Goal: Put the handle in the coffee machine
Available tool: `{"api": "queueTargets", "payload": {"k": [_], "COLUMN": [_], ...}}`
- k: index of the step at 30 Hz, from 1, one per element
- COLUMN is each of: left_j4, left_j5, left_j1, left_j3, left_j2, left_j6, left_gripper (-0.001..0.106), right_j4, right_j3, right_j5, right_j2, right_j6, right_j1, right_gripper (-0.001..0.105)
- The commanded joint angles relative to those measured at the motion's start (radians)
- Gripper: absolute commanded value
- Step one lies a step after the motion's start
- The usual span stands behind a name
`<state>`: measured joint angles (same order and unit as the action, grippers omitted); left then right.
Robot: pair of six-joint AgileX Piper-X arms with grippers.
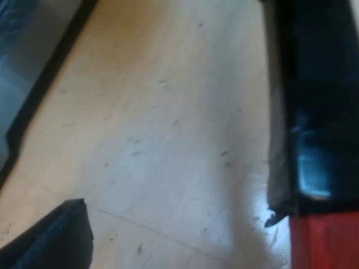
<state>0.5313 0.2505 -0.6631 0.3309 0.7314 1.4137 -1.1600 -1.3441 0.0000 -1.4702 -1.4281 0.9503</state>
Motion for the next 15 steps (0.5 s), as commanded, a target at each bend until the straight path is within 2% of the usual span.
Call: {"api": "queueTargets", "payload": {"k": [1,2,4,7,9,13,15], "left_j4": [0.009,0.009,0.009,0.009,0.009,0.009,0.009], "left_j5": [0.003,0.008,0.063,0.063,0.066,0.069,0.069], "left_j1": [0.011,0.011,0.023,0.023,0.023,0.023,0.023], "left_j3": [0.011,0.011,0.011,0.011,0.011,0.014,0.015], "left_j2": [-0.009,-0.009,-0.009,-0.009,-0.009,-0.009,-0.009], "left_j6": [0.001,0.001,-0.005,-0.006,-0.014,-0.030,-0.030], "left_gripper": [0.078,0.078,0.078,0.076,0.070,0.048,0.042], "right_j4": [-0.006,-0.006,-0.006,-0.006,-0.006,-0.006,-0.006], "right_j3": [-0.018,-0.018,-0.018,-0.018,-0.018,-0.018,-0.018], "right_j5": [0.000,0.000,0.000,0.000,0.000,0.000,0.000], "right_j2": [0.019,0.019,0.019,0.019,0.019,0.019,0.019], "right_j6": [-0.007,-0.007,-0.007,-0.007,-0.007,-0.007,-0.007], "right_j1": [-0.005,-0.005,-0.005,-0.005,-0.005,-0.005,-0.005], "right_gripper": [0.000,0.000,0.000,0.000,0.000,0.000,0.000]}}
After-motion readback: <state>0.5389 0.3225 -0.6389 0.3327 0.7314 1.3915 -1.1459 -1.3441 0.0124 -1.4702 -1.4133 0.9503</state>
